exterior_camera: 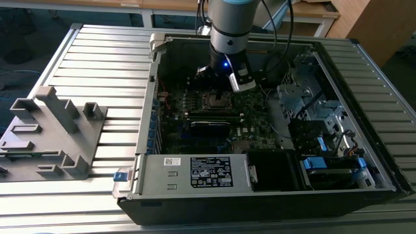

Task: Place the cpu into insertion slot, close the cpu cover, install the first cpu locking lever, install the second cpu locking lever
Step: 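Install the second cpu locking lever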

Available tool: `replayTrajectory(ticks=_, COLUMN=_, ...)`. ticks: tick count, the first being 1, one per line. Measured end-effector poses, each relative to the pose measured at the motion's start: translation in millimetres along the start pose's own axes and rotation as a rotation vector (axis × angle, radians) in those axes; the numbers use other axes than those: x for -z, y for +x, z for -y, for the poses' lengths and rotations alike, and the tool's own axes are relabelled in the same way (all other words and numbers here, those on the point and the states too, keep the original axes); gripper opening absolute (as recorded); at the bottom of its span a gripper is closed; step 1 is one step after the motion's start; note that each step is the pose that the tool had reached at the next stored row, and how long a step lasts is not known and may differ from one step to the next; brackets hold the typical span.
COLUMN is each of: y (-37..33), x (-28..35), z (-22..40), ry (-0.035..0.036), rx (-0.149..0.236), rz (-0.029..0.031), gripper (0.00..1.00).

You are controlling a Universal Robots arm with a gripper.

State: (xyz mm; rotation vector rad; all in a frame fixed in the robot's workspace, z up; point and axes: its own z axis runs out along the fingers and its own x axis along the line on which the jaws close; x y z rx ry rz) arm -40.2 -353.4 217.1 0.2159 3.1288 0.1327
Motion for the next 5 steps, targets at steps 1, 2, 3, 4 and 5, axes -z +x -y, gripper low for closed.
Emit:
replayTrajectory(ticks=1, y=0.0, x=0.0, z=0.0, ry=-0.0001, rx=0.0, rz=0.0, gripper=0.11)
replayTrajectory(ticks=2, y=0.0, x=1.1, z=0.0, ry=0.0001, rx=0.0, rz=0.0, gripper=0.11)
replayTrajectory(ticks=3, y=0.1, x=2.1, z=-0.1, ry=0.0001, rx=0.0, rz=0.0, gripper=0.11)
replayTrajectory(ticks=4, y=0.1, x=2.2, z=-0.1, ry=0.0001, rx=0.0, rz=0.0, gripper=0.11)
replayTrajectory(ticks=5, y=0.1, x=2.2, z=-0.1, ry=0.0001, rx=0.0, rz=0.0, gripper=0.11)
